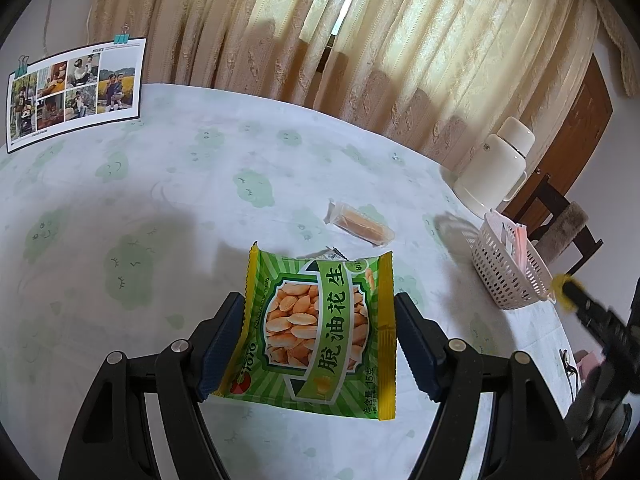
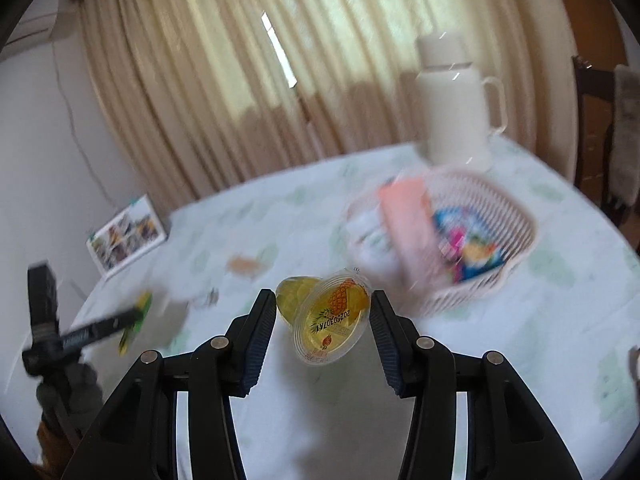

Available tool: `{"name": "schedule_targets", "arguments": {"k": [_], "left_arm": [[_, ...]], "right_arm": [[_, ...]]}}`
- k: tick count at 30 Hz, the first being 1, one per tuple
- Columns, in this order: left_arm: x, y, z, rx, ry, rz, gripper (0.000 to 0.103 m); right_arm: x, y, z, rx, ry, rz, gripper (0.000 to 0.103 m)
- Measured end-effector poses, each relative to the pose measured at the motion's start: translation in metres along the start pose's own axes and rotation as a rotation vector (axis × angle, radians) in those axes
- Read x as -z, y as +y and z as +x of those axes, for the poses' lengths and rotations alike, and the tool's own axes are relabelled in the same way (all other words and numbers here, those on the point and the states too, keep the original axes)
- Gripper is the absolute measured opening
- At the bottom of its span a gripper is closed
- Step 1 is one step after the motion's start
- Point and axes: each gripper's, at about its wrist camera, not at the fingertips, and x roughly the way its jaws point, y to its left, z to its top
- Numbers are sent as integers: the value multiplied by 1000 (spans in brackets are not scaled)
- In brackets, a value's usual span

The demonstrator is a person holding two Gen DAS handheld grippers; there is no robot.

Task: Organize snacks

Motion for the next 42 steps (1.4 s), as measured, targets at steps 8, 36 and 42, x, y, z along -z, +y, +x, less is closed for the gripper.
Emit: {"name": "schedule_targets", "arguments": {"k": [8, 36, 42], "left_arm": [[0, -1, 1, -1, 5, 1, 71], [-3, -43, 11, 77, 35, 69, 71], [-11, -86, 11, 102, 20, 168, 71]], "right_arm": [[-34, -41, 12, 105, -79, 103, 50], [-12, -75, 1, 435, -288, 170, 62], [-9, -84, -3, 440, -291, 220, 65]]}}
